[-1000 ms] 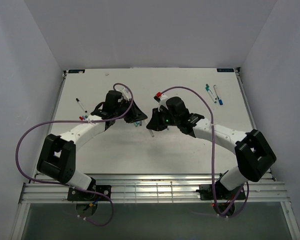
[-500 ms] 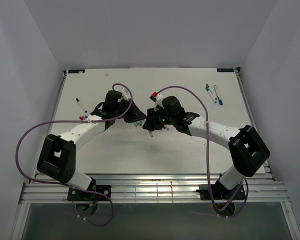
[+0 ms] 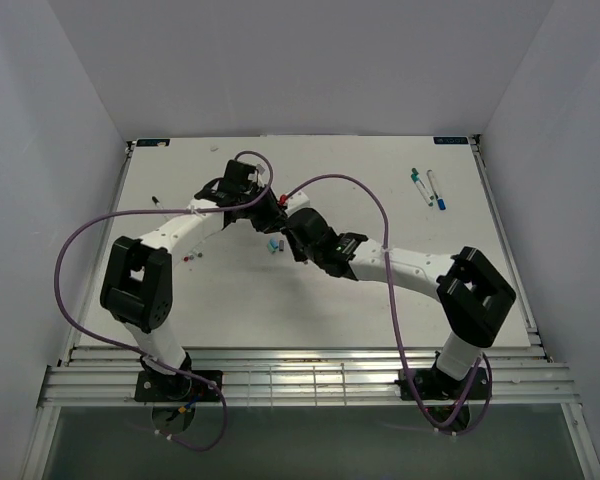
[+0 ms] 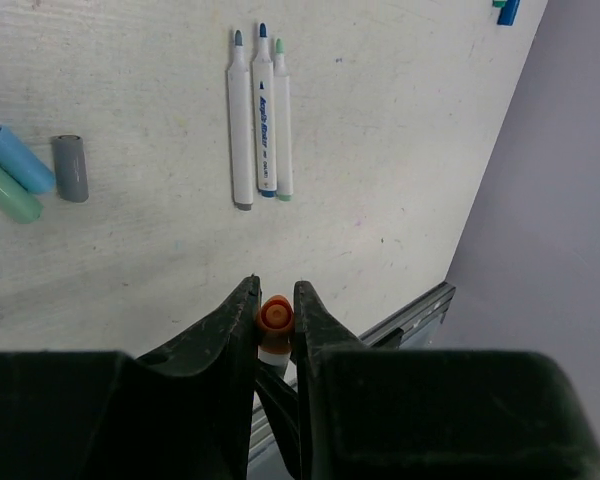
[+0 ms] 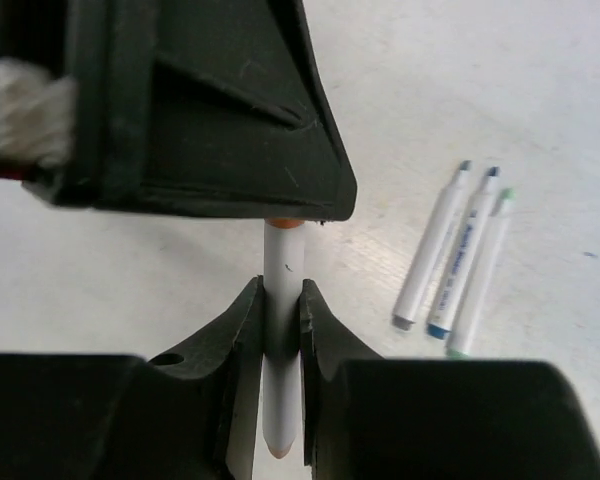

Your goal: Open the pen caps

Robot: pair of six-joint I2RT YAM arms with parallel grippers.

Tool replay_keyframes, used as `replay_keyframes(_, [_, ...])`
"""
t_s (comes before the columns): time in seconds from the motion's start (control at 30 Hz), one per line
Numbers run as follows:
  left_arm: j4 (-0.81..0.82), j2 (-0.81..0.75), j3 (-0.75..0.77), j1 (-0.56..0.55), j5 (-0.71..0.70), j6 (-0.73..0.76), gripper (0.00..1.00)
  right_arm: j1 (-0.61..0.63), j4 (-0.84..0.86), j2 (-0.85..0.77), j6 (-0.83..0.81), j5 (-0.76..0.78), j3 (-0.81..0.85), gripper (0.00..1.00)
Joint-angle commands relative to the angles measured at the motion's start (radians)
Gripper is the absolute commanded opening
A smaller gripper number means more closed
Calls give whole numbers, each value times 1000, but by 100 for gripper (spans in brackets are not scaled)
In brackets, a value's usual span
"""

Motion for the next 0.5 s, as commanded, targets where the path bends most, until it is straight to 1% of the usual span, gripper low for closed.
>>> replay_keyframes(0.0, [0, 40, 141, 47, -6, -22, 0, 87, -177, 42, -105, 327, 5, 8])
replay_keyframes(0.03, [8, 41, 163, 58, -3, -13, 0, 88, -174, 31, -105, 313, -9, 8])
replay_keyframes(0.1, [41, 32, 163, 67, 11, -2, 0, 59, -134, -3, -93, 139, -41, 8])
replay_keyframes(0.13, [72, 2, 123, 74, 17, 1, 0, 39, -66, -50, -80, 52, -90, 8])
replay_keyframes(0.17, [110, -23, 88, 77, 26, 1, 0, -9, -21, -75, -58, -153, -119, 8])
replay_keyframes(0.2, [177, -47, 56, 80, 29, -1, 0, -36, 28, -96, -5, -255, -151, 8])
replay_keyframes(0.23, [207, -92, 23, 84, 37, -1, 0, -62, 137, -131, 22, -349, -182, 8])
replay_keyframes(0.27, [230, -110, -28, 87, 46, -1, 0, -97, 177, -145, 42, -421, -222, 8])
replay_keyframes(0.3, [254, -126, -47, 87, 61, -1, 0, -114, 209, -155, 77, -549, -234, 8])
replay_keyframes(0.33, [265, -141, -69, 87, 67, 1, 0, -134, 240, -165, 104, -610, -243, 8])
replay_keyframes(0.37, [288, -176, -113, 87, 75, 8, 0, -174, 316, -165, 140, -744, -263, 8])
replay_keyframes(0.4, [302, -192, -132, 86, 77, 13, 0, -195, 366, -164, 181, -817, -276, 8])
replay_keyframes(0.43, [311, -212, -156, 87, 68, 19, 0, -214, 419, -164, 279, -871, -288, 8])
replay_keyframes(0.47, [324, -254, -179, 87, 57, 25, 0, -234, 516, -164, 322, -938, -300, 8])
